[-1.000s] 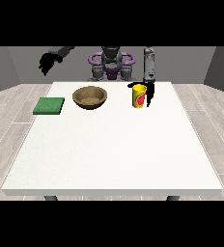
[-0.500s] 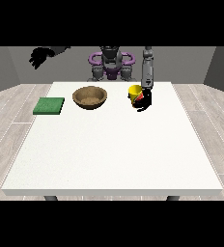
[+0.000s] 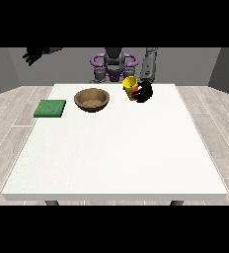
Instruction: Pick the cup and pour the ball into the bowl, then pick the bowl and place it on the pad
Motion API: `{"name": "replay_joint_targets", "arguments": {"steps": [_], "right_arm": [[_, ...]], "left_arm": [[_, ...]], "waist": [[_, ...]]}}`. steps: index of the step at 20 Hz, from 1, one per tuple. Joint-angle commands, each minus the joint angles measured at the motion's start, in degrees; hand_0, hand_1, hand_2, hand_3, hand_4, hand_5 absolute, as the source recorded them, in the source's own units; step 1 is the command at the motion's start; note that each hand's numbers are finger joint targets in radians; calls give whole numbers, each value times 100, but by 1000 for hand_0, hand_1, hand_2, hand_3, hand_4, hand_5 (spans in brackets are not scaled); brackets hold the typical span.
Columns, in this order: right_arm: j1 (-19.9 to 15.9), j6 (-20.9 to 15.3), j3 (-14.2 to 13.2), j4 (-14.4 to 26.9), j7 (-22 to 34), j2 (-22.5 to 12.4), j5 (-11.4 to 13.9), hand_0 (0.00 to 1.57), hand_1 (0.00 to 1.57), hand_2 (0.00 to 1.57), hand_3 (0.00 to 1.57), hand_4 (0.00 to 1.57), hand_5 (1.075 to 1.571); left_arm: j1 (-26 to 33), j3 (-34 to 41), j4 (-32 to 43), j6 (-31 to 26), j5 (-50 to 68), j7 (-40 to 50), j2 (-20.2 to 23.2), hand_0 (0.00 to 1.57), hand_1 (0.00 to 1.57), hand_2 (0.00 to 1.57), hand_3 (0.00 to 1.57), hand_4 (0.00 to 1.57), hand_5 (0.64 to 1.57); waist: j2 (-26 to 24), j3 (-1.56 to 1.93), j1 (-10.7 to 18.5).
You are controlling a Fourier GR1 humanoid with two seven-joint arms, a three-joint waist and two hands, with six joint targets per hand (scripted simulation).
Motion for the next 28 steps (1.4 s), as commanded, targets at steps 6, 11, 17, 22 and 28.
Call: {"name": "replay_joint_targets", "arguments": {"steps": [6,11,17,22,28], "right_arm": [[-262,54,10,499,366,-215,-33,0,0,0,151,668,1561],[190,491,-197,1156,-1,-257,-130,0,0,0,74,688,1559],[-565,535,-261,1621,-78,-479,-176,0,0,0,123,699,1561],[-474,527,-173,1715,-272,-343,-34,0,0,0,177,694,1556],[-621,447,205,1905,-354,9,234,0,0,0,300,699,1555]], "left_arm": [[-743,-1734,690,1643,-2794,2054,245,1357,1357,1571,1571,1456,1535],[-1268,-2348,1007,1400,-3775,3694,-321,1347,1347,1571,1571,1444,1540],[-2385,-2976,1067,645,-4562,5027,-531,1334,1334,1571,1571,1475,1535],[-2845,-3618,1411,240,-5592,5936,-536,1456,1456,1571,1571,1260,1557],[-3101,-4394,992,-1198,-5989,6627,-538,730,730,1571,1569,1012,1570]], "waist": [[-597,14,-49],[-951,-2,53],[-458,-7,108],[-589,-7,-10],[-836,-10,-203]]}}
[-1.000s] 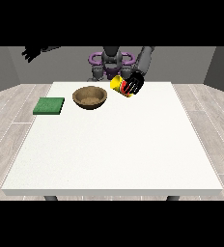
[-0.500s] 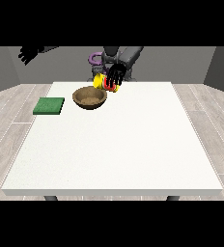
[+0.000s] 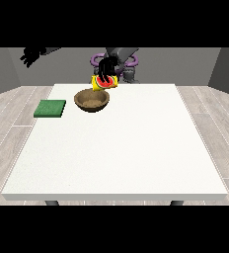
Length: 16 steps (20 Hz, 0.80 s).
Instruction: Pick the cup and pour the ball into the bowl, then pick the bowl and place it on the pad
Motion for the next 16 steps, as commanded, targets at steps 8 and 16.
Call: {"name": "replay_joint_targets", "arguments": {"steps": [8,16], "right_arm": [[-222,-79,106,409,-362,85,238,0,0,0,165,706,1550],[302,-404,-3,79,81,116,163,0,0,0,143,726,1546]], "left_arm": [[212,-1029,-1447,-2020,-323,424,-13,0,0,1140,1570,1119,1571],[853,932,-2098,-306,1110,-575,709,1042,1042,1571,1438,1269,1567]], "waist": [[34,-6,-19],[-484,-38,526]]}}
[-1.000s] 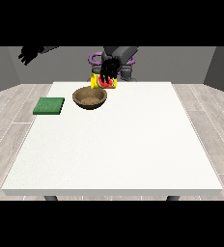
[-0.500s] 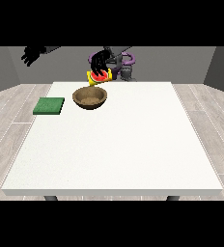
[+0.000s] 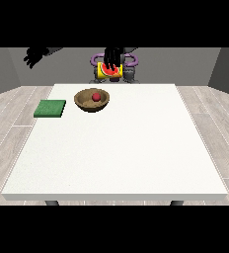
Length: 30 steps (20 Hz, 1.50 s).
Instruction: Pick the cup and pour the ball into the bowl, then pick the bowl and place it on the pad
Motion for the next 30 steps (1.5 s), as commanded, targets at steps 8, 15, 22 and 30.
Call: {"name": "replay_joint_targets", "arguments": {"steps": [8,15,22,30], "right_arm": [[203,-644,86,-122,-60,406,265,0,0,0,0,785,1556],[407,-1128,179,51,-452,996,465,0,0,0,0,719,1565],[95,-1214,124,449,-1016,1222,419,0,0,0,0,741,1567],[-425,-1671,686,1111,-1537,1785,902,0,0,0,0,582,1558]], "left_arm": [[504,3420,-1638,732,3984,-1493,407,0,0,0,0,1150,1568],[565,4961,-1999,-1101,6394,-2234,1009,0,0,0,0,1053,1567],[551,5770,-1877,-2385,7360,-2450,2150,0,0,0,0,1046,1555],[934,5926,-1983,-2378,7607,-2313,2470,0,0,0,0,1001,1542]], "waist": [[-14,-82,854],[488,-11,1363],[1207,11,1451],[1220,11,1021]]}}
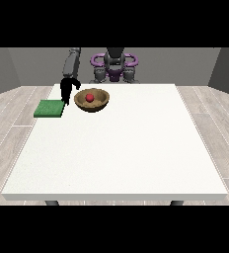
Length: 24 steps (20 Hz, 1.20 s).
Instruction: Pick the cup and pour the ball into the bowl, then pick the bowl and place it on the pad
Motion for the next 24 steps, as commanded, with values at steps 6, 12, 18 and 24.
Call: {"name": "replay_joint_targets", "arguments": {"steps": [6,12,18,24], "right_arm": [[-407,128,65,1065,-690,-33,99,0,0,0,0,523,1554],[-650,326,-199,1891,-1393,-312,19,0,0,0,0,469,1548],[-969,-24,-61,1894,-1457,-25,94,0,0,0,0,444,1547],[-908,-300,-83,2025,-1482,193,48,0,0,0,0,498,1556]], "left_arm": [[316,429,-152,-420,529,26,769,0,0,0,0,1012,1536],[402,335,-646,-422,780,226,699,0,0,0,0,1013,1539],[632,317,-729,-390,794,-175,542,0,0,0,0,1024,1536],[601,411,-700,-536,1026,203,840,0,0,0,0,1022,1543]], "waist": [[296,2,-177],[541,5,74],[704,3,132],[518,5,132]]}}
